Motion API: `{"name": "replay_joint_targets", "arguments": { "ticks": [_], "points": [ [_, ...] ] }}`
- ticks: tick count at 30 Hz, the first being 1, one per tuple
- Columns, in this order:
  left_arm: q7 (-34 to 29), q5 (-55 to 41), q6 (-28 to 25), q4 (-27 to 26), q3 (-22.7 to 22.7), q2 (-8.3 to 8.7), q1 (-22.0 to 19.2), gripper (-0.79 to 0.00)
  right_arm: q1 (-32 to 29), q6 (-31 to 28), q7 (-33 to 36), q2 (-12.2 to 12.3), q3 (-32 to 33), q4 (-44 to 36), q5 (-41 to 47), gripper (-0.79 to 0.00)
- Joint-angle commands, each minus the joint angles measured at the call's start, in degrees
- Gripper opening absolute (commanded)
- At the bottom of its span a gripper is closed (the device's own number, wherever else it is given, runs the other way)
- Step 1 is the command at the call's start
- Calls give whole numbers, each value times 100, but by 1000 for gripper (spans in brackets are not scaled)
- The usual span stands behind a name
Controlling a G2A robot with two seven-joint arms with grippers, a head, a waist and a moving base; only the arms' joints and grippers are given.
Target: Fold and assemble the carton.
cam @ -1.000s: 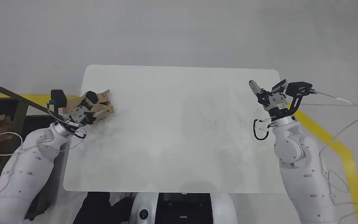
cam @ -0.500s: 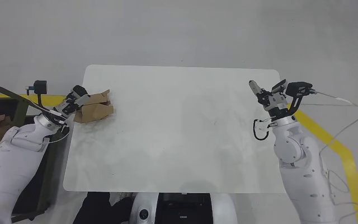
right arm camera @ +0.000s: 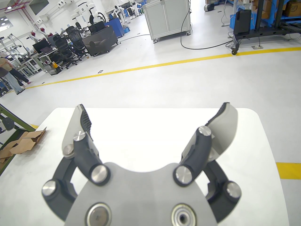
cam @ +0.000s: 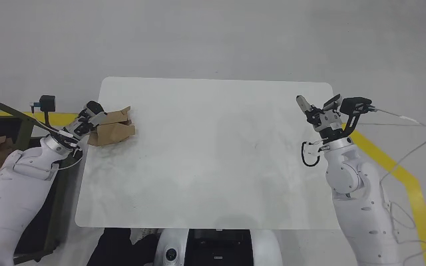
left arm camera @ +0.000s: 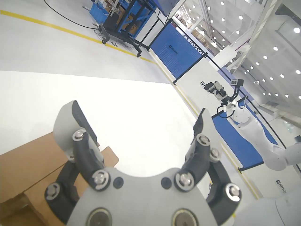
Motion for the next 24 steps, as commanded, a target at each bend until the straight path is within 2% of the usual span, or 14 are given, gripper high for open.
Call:
{"name": "replay_joint_targets", "arguments": {
  "ticks": [1, 4, 7, 14, 22, 24],
  "points": [
    [-8, -6, 0, 0, 0, 0, 0, 0, 0, 0, 0, 0, 0, 0, 0, 0],
    [-20, -231, 447, 195, -47, -19, -69, 0, 0, 0, 0, 0, 0, 0, 0, 0],
    [-336, -724, 725, 509, -21, -52, -255, 0, 0, 0, 0, 0, 0, 0, 0, 0],
    [-1470, -1975, 872, 1421, -39, -109, -842, 0, 0, 0, 0, 0, 0, 0, 0, 0],
    [-2034, -2519, 948, 2531, -95, -192, -1382, 0, 0, 0, 0, 0, 0, 0, 0, 0],
    [-2004, -2455, 983, 2826, -110, -204, -1523, 0, 0, 0, 0, 0, 0, 0, 0, 0]
  ]
}}
